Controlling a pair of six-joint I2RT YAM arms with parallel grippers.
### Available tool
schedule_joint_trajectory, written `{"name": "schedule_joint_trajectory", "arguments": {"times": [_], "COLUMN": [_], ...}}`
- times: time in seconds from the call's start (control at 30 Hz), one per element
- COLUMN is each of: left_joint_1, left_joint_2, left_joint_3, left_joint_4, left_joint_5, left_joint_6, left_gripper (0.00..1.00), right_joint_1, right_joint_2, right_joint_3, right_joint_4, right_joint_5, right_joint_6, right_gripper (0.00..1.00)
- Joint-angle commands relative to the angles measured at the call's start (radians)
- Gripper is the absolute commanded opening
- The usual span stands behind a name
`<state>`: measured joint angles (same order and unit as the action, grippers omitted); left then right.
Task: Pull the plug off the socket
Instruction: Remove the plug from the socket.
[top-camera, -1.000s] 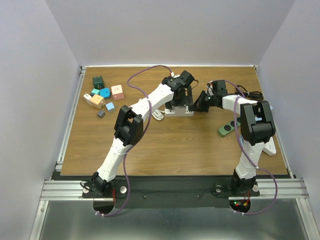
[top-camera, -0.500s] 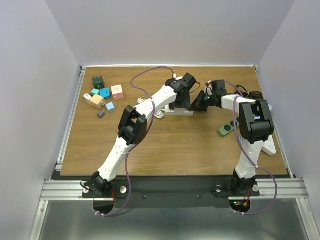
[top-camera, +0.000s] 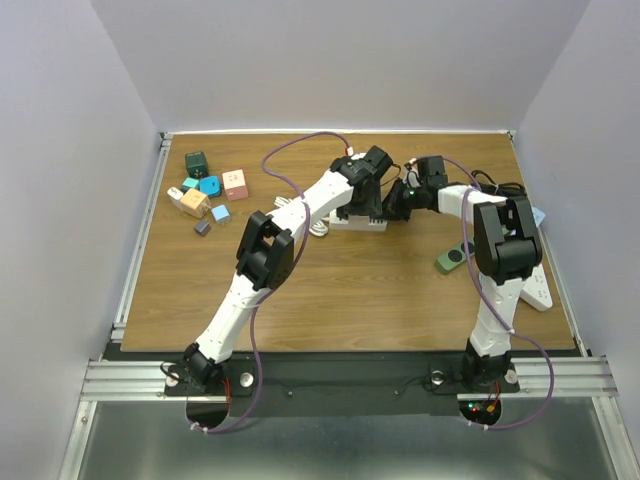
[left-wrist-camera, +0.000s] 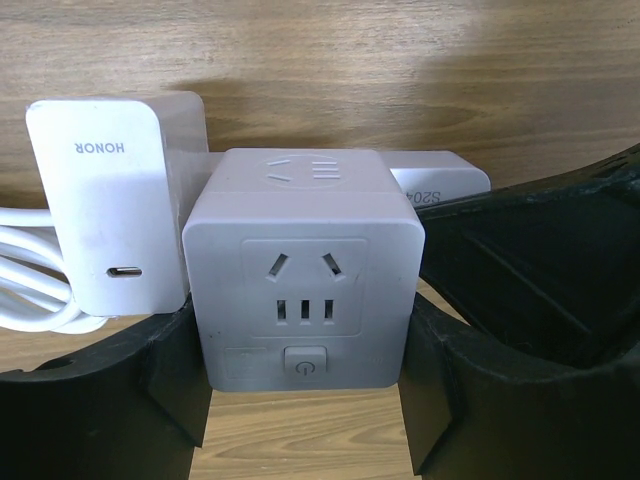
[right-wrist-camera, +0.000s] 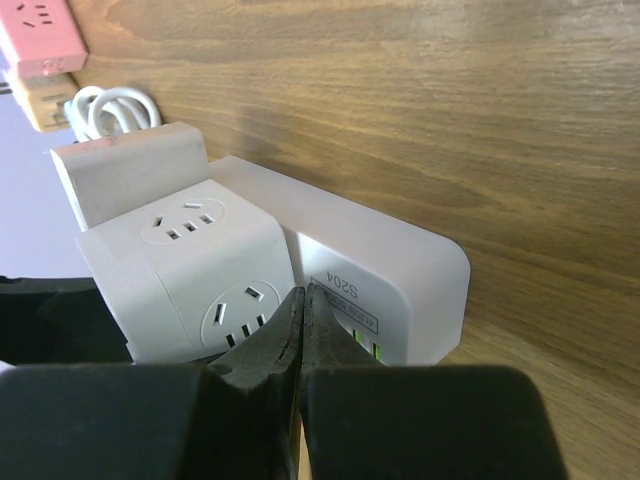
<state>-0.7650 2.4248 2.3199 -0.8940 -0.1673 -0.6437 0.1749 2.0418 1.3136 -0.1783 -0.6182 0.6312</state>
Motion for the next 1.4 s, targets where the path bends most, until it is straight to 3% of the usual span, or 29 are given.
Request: {"name": "schedule_joint_trajectory", "arguments": {"times": [0.0, 0.17, 0.43, 1.03, 1.37], "left_joint_1": [0.001, 0.01, 0.018, 0.004, -0.017], "left_joint_2": [-0.075, -0.122, -0.173, -0.224, -0.268], "left_joint_3": [0.081, 0.081, 0.108, 0.13, 0.107], "left_joint_4": [0.036, 0.065, 0.09, -0.006, -0.025], "left_joint_5": [-0.006, 0.031, 0.052, 0.1, 0.02], "left_joint_6": [0.029, 0.036, 0.058, 0.217, 0.329], "left_gripper": [0.0, 0.0, 0.0, 0.0, 0.0], "right_joint_1": [0.029, 0.035, 0.052, 0.089, 0.107], "right_joint_2": [0.064, 0.09, 0.101, 0.158, 0.182], "right_joint_3": [-0.013, -0.051, -0.057, -0.028, -0.019], "right_joint_4": [-0.145, -0.22, -0.248, -0.291, -0.305], "right_joint_5": [0.219, 0.355, 0.422, 0.459, 0.48], "right_joint_6": [-0.087, -0.125, -0.153, -0.179, -0.188], "right_gripper": [0.01, 0.01, 0.01, 0.0, 0.0]}}
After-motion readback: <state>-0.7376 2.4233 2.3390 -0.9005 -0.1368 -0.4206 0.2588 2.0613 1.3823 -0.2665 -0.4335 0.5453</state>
